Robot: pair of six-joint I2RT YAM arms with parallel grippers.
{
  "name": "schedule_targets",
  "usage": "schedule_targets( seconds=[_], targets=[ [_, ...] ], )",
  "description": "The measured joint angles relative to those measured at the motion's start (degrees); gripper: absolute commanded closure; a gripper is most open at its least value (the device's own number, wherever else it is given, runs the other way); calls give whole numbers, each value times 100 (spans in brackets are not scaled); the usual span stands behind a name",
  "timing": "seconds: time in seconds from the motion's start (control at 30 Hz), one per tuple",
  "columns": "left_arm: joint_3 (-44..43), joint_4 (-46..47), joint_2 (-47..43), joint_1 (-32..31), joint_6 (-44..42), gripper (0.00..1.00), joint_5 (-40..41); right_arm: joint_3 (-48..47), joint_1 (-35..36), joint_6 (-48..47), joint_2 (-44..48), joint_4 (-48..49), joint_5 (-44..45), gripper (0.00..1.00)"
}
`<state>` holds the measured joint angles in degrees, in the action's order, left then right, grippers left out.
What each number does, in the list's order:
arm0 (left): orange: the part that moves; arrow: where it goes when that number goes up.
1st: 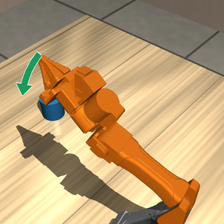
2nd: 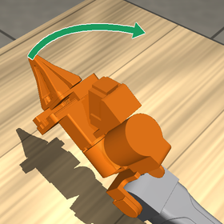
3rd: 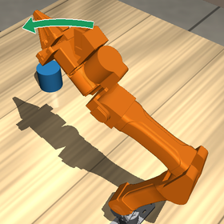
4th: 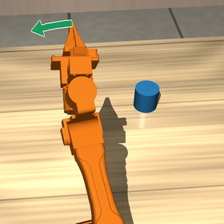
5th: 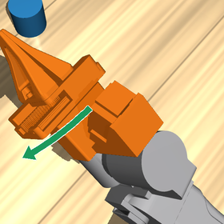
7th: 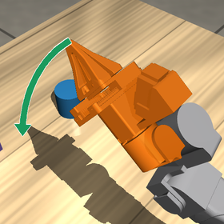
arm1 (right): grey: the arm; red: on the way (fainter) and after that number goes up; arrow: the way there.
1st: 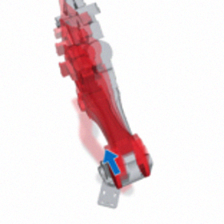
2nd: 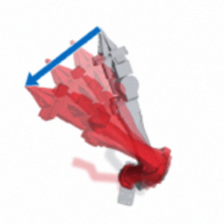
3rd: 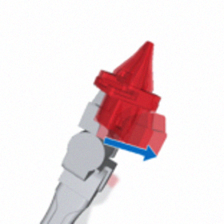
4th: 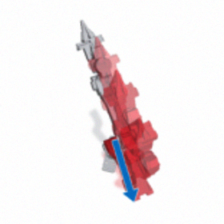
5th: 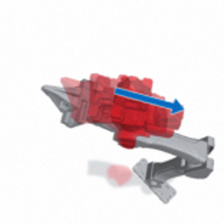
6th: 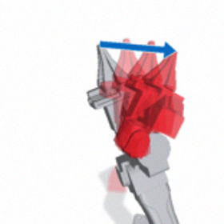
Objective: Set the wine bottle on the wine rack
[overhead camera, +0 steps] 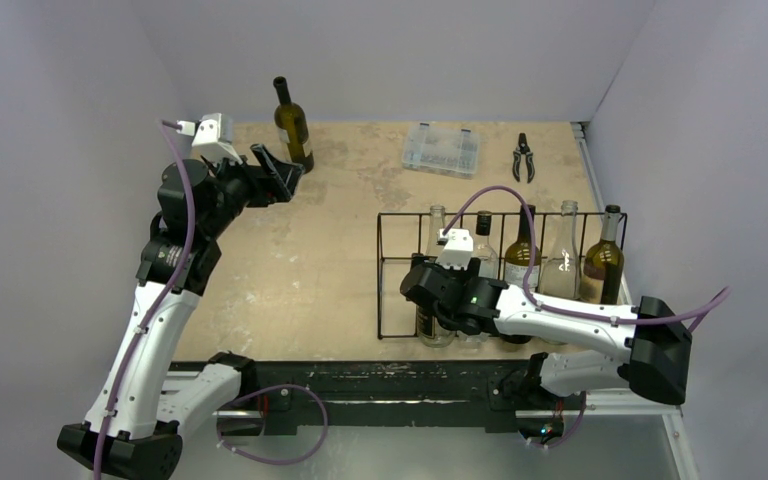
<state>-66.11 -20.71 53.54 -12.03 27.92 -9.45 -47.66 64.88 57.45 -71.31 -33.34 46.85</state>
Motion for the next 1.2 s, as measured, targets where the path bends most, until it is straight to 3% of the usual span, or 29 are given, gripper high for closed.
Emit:
schedule_targets(
  seconds=[0.6, 1.2],
  targets=[
    [0, 4, 39, 0, 13, 23, -55, -273, 7, -286, 70, -354, 28, 7],
    [0, 4, 90, 0, 59, 23, -81, -645, -2, -826, 216, -208, 291, 2]
  ],
)
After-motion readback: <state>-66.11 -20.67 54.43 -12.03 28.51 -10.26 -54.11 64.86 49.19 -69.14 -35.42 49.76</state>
